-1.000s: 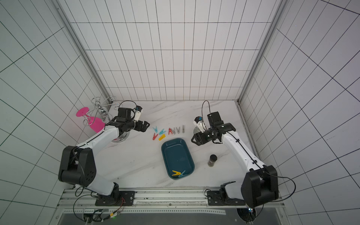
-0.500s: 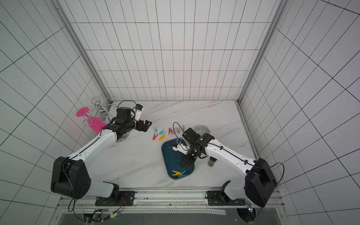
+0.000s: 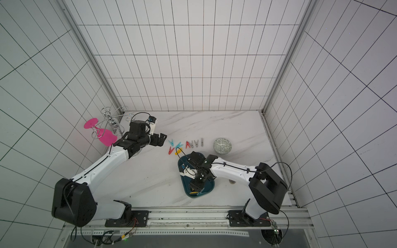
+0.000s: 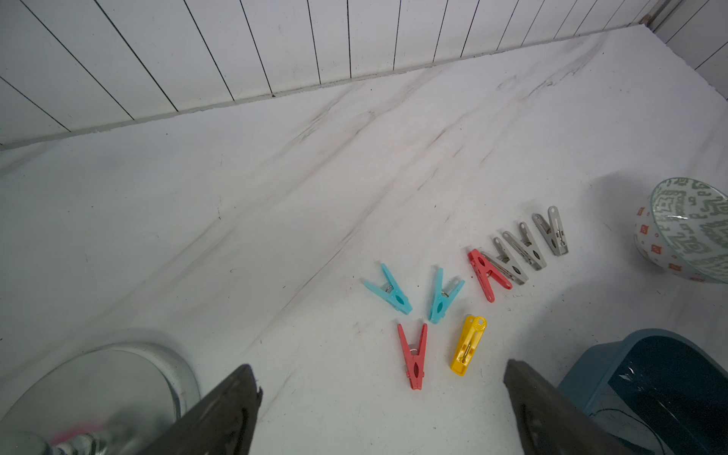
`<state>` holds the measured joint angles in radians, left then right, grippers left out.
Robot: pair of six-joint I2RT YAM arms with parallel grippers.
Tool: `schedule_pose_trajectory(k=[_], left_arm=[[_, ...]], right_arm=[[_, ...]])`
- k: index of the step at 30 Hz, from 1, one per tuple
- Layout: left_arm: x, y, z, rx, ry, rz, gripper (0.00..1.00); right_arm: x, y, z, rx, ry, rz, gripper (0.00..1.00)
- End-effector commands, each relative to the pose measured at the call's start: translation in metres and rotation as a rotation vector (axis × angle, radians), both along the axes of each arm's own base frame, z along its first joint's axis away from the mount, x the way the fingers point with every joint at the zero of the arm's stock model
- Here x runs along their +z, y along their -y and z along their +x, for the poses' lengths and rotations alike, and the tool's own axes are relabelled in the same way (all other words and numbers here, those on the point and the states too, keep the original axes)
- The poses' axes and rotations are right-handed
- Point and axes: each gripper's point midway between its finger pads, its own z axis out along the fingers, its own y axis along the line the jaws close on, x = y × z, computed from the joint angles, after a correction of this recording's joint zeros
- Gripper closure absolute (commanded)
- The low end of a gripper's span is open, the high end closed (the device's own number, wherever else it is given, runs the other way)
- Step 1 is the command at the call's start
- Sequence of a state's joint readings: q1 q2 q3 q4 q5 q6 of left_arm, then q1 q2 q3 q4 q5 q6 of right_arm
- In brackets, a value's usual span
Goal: Take the clothespins out of the storage box
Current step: Pick up the clothespin from the storage box, then place the clothespin at the center of the board.
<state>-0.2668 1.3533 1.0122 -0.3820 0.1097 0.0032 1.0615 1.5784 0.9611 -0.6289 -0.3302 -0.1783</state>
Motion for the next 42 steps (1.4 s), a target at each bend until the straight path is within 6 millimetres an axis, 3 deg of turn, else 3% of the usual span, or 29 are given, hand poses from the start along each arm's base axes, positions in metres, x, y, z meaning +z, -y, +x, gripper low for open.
schedule_pose_trajectory(k=[1,11,20,24,29,35,42], left_arm=[[0.005,-0.007,-0.005,0.036,0.009,0.009,0.02],[0.006,-0.015,-0.01,0.063,0.022,0.028,0.01],[0.004,-0.014,-0.009,0.073,0.035,0.01,0.01],[0.004,-0.015,-0.01,0.076,0.038,0.008,0.01],[0.003,-0.016,-0.012,0.079,0.037,0.007,0.01],[0.002,-0.014,-0.013,0.076,0.038,-0.005,0.01],[0.0,-0.011,-0.016,0.053,0.031,-0.017,0.01]], right_arm=[[-0.014,-0.006,0.005,-0.023,0.034,-0.031,0.42],[-0.038,-0.009,-0.001,-0.063,0.02,-0.094,0.52],[-0.03,-0.006,0.007,-0.085,0.07,-0.064,0.85],[-0.024,-0.003,0.017,-0.13,0.08,-0.045,0.96],[-0.01,0.003,0.034,-0.187,0.084,0.005,1.0],[0.024,0.007,0.063,-0.277,0.066,0.124,1.0],[0.069,0.007,0.122,-0.452,0.086,0.244,1.0]])
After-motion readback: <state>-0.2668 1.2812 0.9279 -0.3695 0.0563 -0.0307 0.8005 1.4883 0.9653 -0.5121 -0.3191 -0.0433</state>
